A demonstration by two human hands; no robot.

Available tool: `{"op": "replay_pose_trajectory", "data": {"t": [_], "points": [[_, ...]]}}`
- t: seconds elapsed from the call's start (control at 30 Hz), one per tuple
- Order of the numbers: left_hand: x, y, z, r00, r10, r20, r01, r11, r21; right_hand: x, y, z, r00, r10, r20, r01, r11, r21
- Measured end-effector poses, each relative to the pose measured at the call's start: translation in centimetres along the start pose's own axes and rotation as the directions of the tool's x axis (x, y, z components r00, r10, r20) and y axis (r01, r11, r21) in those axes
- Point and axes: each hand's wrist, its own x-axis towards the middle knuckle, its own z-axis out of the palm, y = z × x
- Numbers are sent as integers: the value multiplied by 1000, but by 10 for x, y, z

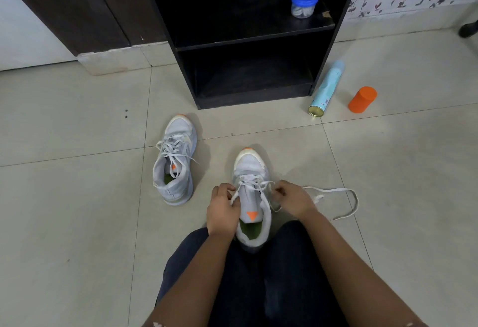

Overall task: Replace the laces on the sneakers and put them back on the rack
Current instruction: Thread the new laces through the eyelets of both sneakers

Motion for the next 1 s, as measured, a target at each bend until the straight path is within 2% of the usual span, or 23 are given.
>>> {"op": "replay_pose_trajectory", "data": {"t": [0.1, 0.2, 0.27, 0.37, 0.43, 0.5, 0.57, 0.63, 0.67, 0.7, 0.73, 0.77, 0.8, 0.83, 0.87, 0.9, 0.93, 1.0], "points": [[1, 1, 1, 999, 41, 16, -42, 998, 37, 4, -14, 6, 999, -1, -36, 7, 989, 150], [2, 0, 2, 999, 49, 11, -49, 998, 42, 6, -6, 6, 997, 48, -65, -46, 998, 39], [3, 0, 2, 997, 71, -8, -71, 997, 22, 3, 1, 4, 993, 26, -118, -31, 998, -46], [9, 1, 1, 978, 209, 1, -208, 975, 76, 6, 3, 6, 946, -234, -223, 243, 970, 14], [14, 6, 0, 932, 358, 54, -360, 899, 250, 9, 0, 10, 919, -360, -160, 327, 924, -200], [21, 14, -1, 888, 435, 150, -456, 785, 420, 10, -5, 10, 903, -380, -198, 292, 885, -363], [28, 24, -1, 876, 418, 241, -479, 696, 535, 8, -10, 7, 860, -416, -297, 270, 863, -427], [35, 31, 0, 872, 393, 293, -489, 654, 578, 5, -10, 10, 766, -538, -352, 320, 794, -517], [38, 33, 0, 866, 385, 320, -500, 639, 584, 3, -10, 11, 781, -541, -314, 350, 794, -497], [39, 34, 1, 855, 381, 351, -518, 622, 587, 1, -12, 12, 827, -486, -281, 349, 838, -421], [39, 34, 2, 846, 379, 374, -533, 604, 592, -3, -15, 10, 906, -359, -226, 285, 909, -305], [40, 34, 2, 841, 378, 388, -541, 592, 597, -4, -18, 7, 974, -187, -126, 168, 975, -146], [40, 34, 2, 839, 380, 390, -545, 586, 600, -3, -19, 3, 1000, -12, 9, 11, 996, 85], [39, 33, 2, 839, 386, 383, -543, 586, 601, -1, -21, -1, 986, 100, 135, -139, 937, 322], [38, 32, 2, 840, 395, 371, -542, 585, 604, 1, -23, -5, 963, 155, 220, -248, 826, 506], [37, 31, 3, 844, 407, 350, -535, 587, 608, 3, -24, -9, 951, 167, 261, -297, 726, 620], [36, 30, 3, 846, 424, 323, -529, 591, 609, 4, -24, -11, 948, 165, 272, -308, 682, 663], [34, 29, 5, 839, 474, 266, -527, 587, 615, 6, -25, -13, 951, 141, 276, -294, 693, 658]]}}
